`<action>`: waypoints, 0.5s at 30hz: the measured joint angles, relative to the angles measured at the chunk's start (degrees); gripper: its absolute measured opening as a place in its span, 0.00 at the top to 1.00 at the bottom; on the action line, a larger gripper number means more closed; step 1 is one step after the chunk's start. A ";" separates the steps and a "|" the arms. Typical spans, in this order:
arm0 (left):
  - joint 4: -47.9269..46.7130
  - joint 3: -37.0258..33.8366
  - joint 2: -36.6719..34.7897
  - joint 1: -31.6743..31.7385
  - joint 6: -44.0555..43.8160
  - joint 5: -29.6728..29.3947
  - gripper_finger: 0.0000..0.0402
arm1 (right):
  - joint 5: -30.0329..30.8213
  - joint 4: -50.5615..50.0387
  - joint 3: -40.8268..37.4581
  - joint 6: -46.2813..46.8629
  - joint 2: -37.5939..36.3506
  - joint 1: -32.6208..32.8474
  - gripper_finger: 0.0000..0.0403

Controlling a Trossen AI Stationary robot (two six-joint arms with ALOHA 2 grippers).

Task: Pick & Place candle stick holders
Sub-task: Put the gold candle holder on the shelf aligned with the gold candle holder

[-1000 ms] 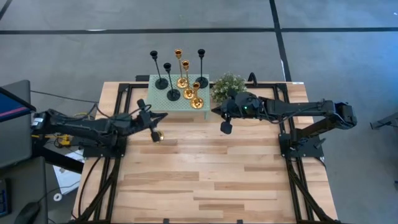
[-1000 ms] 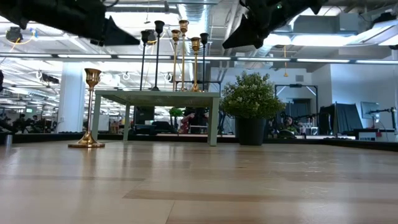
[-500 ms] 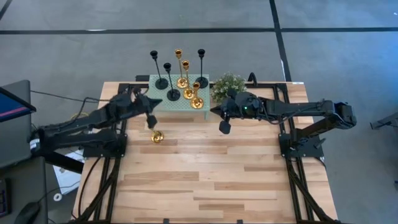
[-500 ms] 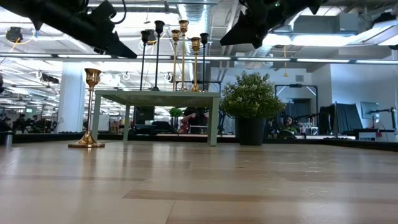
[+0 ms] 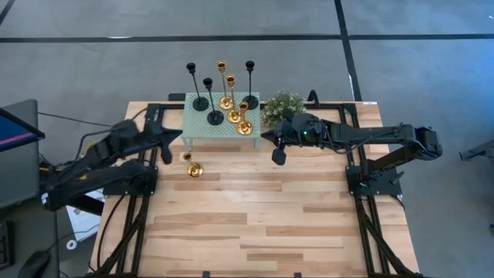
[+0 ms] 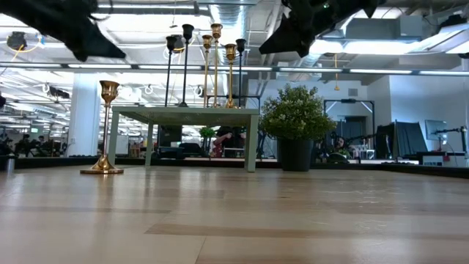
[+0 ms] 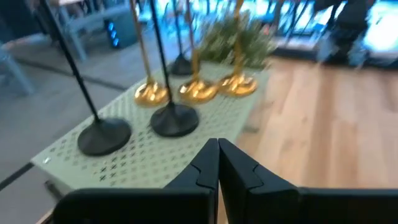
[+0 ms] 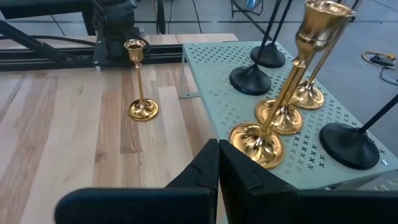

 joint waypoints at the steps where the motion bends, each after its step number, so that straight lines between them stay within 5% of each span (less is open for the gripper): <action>1: -0.66 0.00 -1.63 -0.12 -0.50 0.38 0.99 | 0.00 0.10 0.00 0.01 0.00 -0.18 1.00; 15: -1.91 -2.29 -3.39 -5.28 -12.45 5.70 0.99 | -0.02 0.27 0.00 0.05 0.00 -0.21 1.00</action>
